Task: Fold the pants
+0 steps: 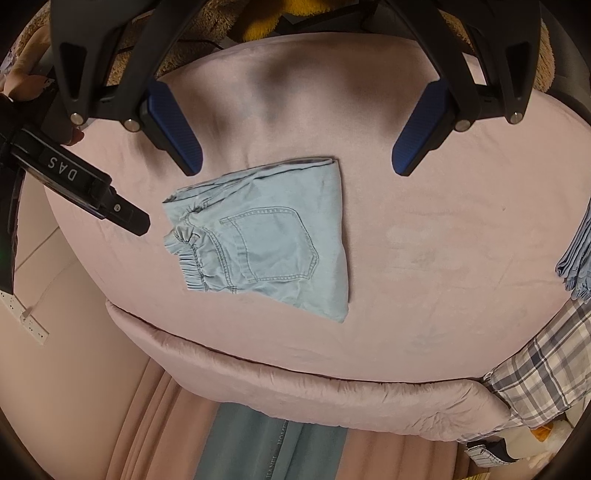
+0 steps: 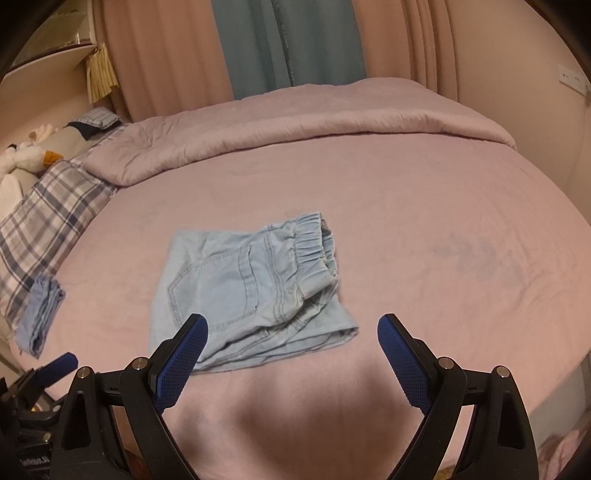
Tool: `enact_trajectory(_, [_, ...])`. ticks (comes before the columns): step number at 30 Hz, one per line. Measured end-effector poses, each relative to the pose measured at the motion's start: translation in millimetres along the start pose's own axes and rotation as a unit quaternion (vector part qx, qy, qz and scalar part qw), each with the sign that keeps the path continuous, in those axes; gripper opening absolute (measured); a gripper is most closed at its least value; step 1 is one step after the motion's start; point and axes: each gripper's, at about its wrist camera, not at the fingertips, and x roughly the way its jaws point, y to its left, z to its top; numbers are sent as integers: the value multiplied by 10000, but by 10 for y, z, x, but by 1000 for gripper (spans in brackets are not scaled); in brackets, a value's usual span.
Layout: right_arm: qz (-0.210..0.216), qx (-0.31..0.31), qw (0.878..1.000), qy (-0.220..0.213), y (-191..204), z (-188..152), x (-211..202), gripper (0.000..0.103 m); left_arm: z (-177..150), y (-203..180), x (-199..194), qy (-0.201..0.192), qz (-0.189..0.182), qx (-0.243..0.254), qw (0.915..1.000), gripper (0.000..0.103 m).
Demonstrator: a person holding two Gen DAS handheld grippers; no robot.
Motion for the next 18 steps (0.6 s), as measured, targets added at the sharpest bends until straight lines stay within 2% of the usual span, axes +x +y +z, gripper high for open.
enact_trajectory(18, [-7, 12, 10000, 73, -16, -28, 29, 93, 0, 1, 0, -11, -1, 19, 10000, 102])
